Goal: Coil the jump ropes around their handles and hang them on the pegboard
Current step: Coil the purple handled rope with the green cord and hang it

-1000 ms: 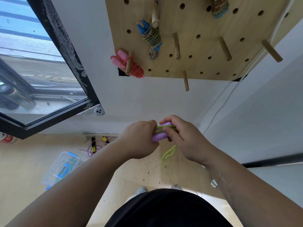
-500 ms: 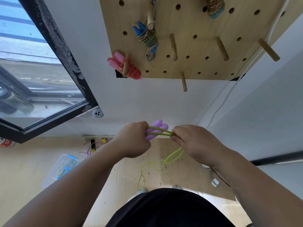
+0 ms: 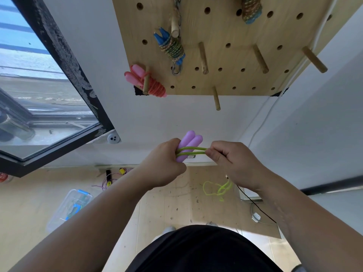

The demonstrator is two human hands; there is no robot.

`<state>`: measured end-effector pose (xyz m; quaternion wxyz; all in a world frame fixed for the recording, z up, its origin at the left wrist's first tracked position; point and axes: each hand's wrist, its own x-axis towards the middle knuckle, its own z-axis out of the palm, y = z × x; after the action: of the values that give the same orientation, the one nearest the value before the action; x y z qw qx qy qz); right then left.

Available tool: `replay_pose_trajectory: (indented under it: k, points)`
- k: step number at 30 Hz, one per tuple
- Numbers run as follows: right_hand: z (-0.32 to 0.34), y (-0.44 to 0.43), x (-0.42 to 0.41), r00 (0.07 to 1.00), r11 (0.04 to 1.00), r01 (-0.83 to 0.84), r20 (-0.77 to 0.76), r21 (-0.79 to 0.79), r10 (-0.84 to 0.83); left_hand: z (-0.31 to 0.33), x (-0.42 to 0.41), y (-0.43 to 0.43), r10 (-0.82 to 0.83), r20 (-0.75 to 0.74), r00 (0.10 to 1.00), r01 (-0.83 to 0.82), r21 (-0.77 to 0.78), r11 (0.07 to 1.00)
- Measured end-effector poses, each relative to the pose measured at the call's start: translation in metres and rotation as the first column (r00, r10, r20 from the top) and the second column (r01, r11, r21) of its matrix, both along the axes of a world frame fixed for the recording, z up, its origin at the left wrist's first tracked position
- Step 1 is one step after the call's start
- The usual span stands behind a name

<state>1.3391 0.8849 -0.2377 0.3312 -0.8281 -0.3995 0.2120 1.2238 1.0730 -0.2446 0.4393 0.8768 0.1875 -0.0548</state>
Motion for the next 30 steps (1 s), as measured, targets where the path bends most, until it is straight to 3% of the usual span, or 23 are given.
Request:
replay_pose_trajectory:
  k: [4,8,10,12,15,17,20,23,26,28,30]
  points:
    - [0.004,-0.004,0.005,0.949,0.979,-0.171,0.251,-0.106,0.193,0.01,-0.006,-0.001,-0.015,-0.036,0.999,0.005,-0.256,0.967]
    - [-0.005,-0.007,0.011,0.835,0.933,-0.289,0.421,-0.213,0.354,0.021,-0.011,-0.002,-0.142,-0.075,0.987,0.11,-0.33,0.938]
    - [-0.008,-0.01,0.017,0.8,0.903,-0.34,0.425,-0.262,0.424,0.025,-0.01,-0.003,-0.34,-0.095,0.936,0.32,-0.175,0.931]
    - [-0.004,-0.008,0.024,0.731,0.858,-0.392,0.453,-0.333,0.51,0.027,-0.009,-0.01,-0.51,-0.197,0.837,0.52,0.002,0.854]
    - [0.006,0.008,0.03,0.604,0.776,-0.46,0.488,-0.433,0.63,0.021,-0.008,-0.022,-0.619,-0.331,0.713,0.689,0.166,0.705]
    - [0.015,0.019,0.031,0.574,0.748,-0.478,0.481,-0.46,0.663,0.016,-0.007,-0.024,-0.611,-0.418,0.672,0.735,0.28,0.617]
    - [0.026,0.023,0.026,0.574,0.778,-0.423,0.527,-0.465,0.627,0.014,0.003,-0.015,-0.484,-0.509,0.712,0.698,0.434,0.57]
    - [0.034,0.024,0.005,0.665,0.799,-0.331,0.478,-0.501,0.575,0.012,0.015,0.003,-0.329,-0.514,0.792,0.597,0.539,0.594]
    - [0.033,0.02,-0.006,0.759,0.855,-0.211,0.472,-0.473,0.448,0.011,0.026,0.017,-0.168,-0.368,0.915,0.365,0.573,0.734]
    - [0.032,0.012,-0.004,0.831,0.93,-0.102,0.484,-0.353,0.275,0.015,0.033,0.022,-0.079,-0.225,0.971,0.179,0.469,0.865]
    - [0.029,0.003,-0.001,0.846,0.98,-0.014,0.52,-0.196,0.116,0.022,0.034,0.018,0.019,-0.101,0.995,0.01,0.28,0.96]
